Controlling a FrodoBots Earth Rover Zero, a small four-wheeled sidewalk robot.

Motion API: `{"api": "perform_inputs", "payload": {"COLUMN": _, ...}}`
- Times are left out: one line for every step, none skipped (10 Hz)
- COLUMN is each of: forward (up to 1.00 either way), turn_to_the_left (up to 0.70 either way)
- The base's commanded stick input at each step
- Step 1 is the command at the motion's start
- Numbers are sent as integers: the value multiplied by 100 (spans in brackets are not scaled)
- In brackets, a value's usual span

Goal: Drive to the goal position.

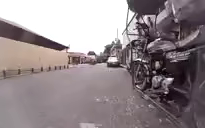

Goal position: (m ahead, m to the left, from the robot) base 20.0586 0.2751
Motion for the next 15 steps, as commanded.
{"api": "perform_inputs", "payload": {"forward": 50, "turn_to_the_left": 2}}
{"api": "perform_inputs", "payload": {"forward": 50, "turn_to_the_left": 2}}
{"api": "perform_inputs", "payload": {"forward": 50, "turn_to_the_left": 2}}
{"api": "perform_inputs", "payload": {"forward": 50, "turn_to_the_left": 2}}
{"api": "perform_inputs", "payload": {"forward": 50, "turn_to_the_left": 2}}
{"api": "perform_inputs", "payload": {"forward": 50, "turn_to_the_left": 2}}
{"api": "perform_inputs", "payload": {"forward": 50, "turn_to_the_left": 2}}
{"api": "perform_inputs", "payload": {"forward": 50, "turn_to_the_left": 2}}
{"api": "perform_inputs", "payload": {"forward": 50, "turn_to_the_left": 2}}
{"api": "perform_inputs", "payload": {"forward": 50, "turn_to_the_left": 2}}
{"api": "perform_inputs", "payload": {"forward": 50, "turn_to_the_left": 2}}
{"api": "perform_inputs", "payload": {"forward": 50, "turn_to_the_left": 2}}
{"api": "perform_inputs", "payload": {"forward": 50, "turn_to_the_left": 2}}
{"api": "perform_inputs", "payload": {"forward": 50, "turn_to_the_left": 2}}
{"api": "perform_inputs", "payload": {"forward": 50, "turn_to_the_left": 2}}
